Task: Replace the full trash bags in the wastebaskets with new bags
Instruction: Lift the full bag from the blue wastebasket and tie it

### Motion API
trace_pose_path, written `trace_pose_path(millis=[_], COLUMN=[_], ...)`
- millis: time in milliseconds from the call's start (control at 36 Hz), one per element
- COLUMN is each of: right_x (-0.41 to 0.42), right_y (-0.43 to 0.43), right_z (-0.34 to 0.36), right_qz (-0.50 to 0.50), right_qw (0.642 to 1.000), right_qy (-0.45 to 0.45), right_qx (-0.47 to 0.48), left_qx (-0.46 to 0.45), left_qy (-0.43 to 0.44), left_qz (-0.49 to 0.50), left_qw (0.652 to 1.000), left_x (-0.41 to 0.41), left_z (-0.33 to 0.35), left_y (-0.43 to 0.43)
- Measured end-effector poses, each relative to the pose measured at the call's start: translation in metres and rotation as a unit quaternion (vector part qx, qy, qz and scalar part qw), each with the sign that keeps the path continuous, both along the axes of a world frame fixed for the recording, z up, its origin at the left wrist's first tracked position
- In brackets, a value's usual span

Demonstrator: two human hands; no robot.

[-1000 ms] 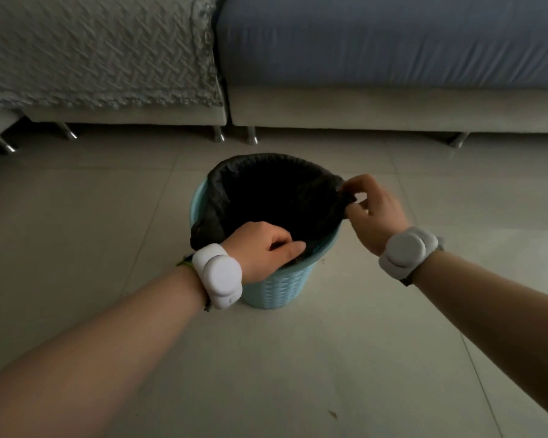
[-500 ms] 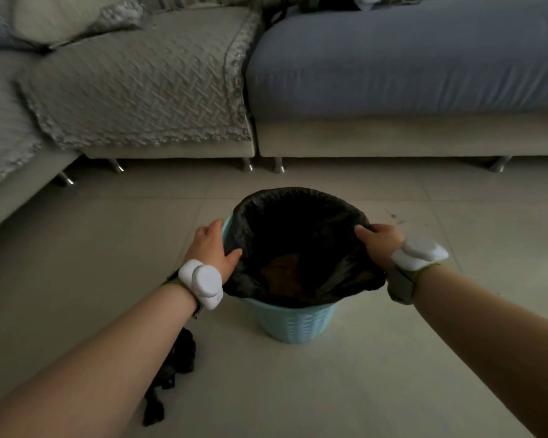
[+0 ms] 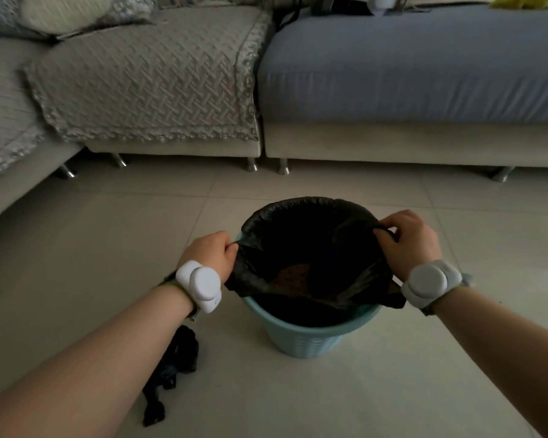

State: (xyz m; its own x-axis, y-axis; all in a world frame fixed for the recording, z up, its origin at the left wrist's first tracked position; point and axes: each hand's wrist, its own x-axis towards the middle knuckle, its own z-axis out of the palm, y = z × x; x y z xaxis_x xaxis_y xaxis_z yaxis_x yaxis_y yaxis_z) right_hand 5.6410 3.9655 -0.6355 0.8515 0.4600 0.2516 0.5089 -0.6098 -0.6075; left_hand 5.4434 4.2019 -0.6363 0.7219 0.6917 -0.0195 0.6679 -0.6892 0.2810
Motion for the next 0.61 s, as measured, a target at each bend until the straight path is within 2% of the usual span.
trace_pose_path(millis=[139,222,306,361,444,500,611], right_x=[-0.011,-0.017,-0.021,-0.022,-0.017,-0.010,-0.004], right_y=[0.006,0.011,0.014,0.014,0.014,0.015,0.015], right_z=[-0.002,0.000,0.002,0.003,0.005,0.003,-0.003], right_qz=[0.152,0.186,0.218,0.201,0.107,0.045,0.021], right_qw=[0.984,0.980,0.976,0.979,0.993,0.999,0.992], right_qy=[-0.091,-0.062,-0.015,0.006,0.010,-0.010,0.052], right_qx=[-0.028,-0.027,-0.004,0.030,0.054,-0.003,-0.116], left_qx=[-0.022,-0.074,-0.203,-0.266,-0.294,-0.358,-0.499], left_qy=[-0.089,-0.167,-0.227,-0.269,-0.270,-0.243,-0.200], left_qz=[-0.007,-0.017,0.009,0.059,0.132,0.172,0.216], left_qw=[0.996,0.983,0.952,0.924,0.907,0.885,0.815], left_x=[-0.004,-0.006,-0.006,-0.005,-0.001,0.001,0.010], left_z=[-0.005,-0.005,-0.003,-0.006,-0.017,-0.026,-0.031], left_y=[0.002,0.001,0.001,0.006,0.015,0.018,0.010])
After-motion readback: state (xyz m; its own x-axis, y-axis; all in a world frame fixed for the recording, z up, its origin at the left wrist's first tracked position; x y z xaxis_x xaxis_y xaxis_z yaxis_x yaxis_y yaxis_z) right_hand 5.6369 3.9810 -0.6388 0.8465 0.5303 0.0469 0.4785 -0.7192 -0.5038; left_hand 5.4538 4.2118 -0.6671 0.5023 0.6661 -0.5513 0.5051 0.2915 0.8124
